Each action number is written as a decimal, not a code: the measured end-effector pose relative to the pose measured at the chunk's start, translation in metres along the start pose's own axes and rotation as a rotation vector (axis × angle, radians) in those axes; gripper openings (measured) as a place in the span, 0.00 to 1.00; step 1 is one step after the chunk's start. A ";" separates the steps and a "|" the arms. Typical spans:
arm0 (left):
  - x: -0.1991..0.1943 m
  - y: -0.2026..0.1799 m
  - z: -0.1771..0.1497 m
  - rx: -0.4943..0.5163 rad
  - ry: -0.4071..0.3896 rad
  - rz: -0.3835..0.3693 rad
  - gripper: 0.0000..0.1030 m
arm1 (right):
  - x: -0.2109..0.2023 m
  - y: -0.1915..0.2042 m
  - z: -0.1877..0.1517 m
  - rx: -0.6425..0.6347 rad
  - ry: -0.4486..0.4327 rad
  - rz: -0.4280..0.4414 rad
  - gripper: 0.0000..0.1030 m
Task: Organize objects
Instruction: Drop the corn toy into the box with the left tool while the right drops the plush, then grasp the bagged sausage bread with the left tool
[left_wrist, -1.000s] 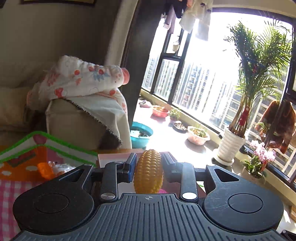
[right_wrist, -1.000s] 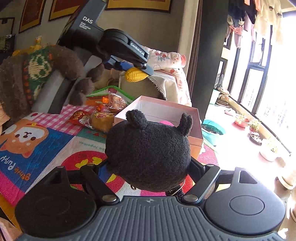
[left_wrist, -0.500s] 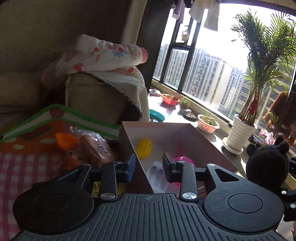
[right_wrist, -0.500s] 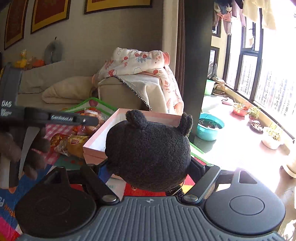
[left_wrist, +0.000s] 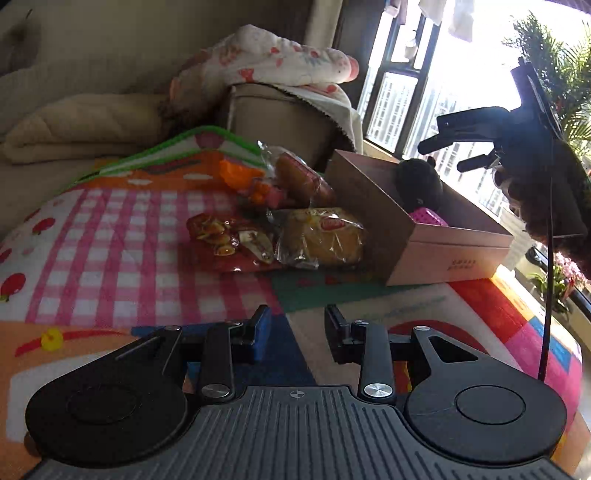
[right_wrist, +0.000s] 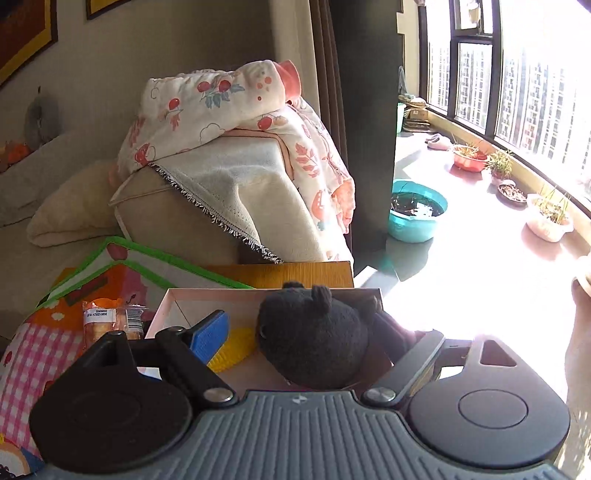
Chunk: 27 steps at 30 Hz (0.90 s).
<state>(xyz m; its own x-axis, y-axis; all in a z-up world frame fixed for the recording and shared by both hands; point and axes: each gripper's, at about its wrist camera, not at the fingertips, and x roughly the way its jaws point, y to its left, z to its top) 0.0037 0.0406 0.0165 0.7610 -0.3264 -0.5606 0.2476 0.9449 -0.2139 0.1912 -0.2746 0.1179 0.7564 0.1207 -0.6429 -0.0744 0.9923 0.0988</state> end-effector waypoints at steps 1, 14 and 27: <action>0.000 0.003 -0.001 -0.009 0.000 -0.002 0.34 | -0.006 0.002 -0.005 -0.005 -0.011 0.002 0.86; 0.009 -0.006 0.001 -0.017 -0.008 -0.014 0.34 | -0.100 0.054 -0.137 -0.192 -0.147 0.013 0.98; 0.026 0.044 0.071 -0.170 -0.044 0.139 0.34 | -0.099 0.082 -0.192 -0.160 -0.227 0.057 1.00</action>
<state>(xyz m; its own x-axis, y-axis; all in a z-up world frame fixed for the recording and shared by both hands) 0.0769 0.0751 0.0498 0.8070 -0.1884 -0.5598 0.0369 0.9620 -0.2705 -0.0143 -0.1998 0.0437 0.8729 0.1856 -0.4513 -0.2092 0.9779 -0.0026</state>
